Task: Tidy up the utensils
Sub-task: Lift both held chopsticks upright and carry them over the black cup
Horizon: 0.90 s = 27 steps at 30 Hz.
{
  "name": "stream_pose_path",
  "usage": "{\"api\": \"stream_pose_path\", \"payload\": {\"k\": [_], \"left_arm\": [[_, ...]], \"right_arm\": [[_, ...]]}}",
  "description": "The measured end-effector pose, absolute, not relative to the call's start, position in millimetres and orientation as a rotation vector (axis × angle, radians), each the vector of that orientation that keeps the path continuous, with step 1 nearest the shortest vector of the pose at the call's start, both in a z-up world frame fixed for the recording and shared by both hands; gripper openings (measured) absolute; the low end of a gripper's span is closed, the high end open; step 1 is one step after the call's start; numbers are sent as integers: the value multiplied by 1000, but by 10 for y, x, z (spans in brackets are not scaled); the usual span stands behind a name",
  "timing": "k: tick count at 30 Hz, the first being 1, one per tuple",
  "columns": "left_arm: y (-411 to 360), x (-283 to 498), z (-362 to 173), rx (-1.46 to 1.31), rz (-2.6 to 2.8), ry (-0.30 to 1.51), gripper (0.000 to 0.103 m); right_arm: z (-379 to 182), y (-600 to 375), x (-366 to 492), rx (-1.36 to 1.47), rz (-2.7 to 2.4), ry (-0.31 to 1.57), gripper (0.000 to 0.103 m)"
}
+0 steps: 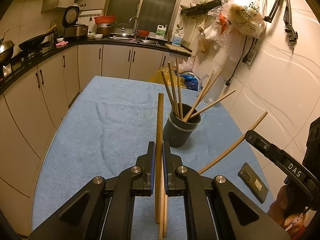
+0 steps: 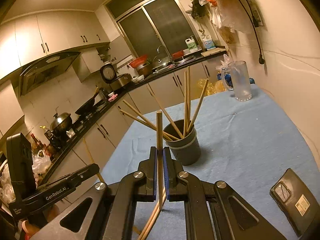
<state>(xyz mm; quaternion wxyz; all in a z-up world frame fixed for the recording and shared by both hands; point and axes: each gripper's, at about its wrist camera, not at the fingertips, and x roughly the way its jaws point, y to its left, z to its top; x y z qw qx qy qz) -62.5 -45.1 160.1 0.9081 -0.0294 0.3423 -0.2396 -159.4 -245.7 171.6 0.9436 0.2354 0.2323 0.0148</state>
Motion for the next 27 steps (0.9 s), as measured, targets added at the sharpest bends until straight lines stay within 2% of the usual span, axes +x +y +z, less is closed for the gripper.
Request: {"api": "stream_pose_path", "payload": {"k": [27], "left_arm": [[-665,-555,1884,-31,-532,669,6]], "right_arm": [[1924,-2691,-1716,494,12,412,6]]}}
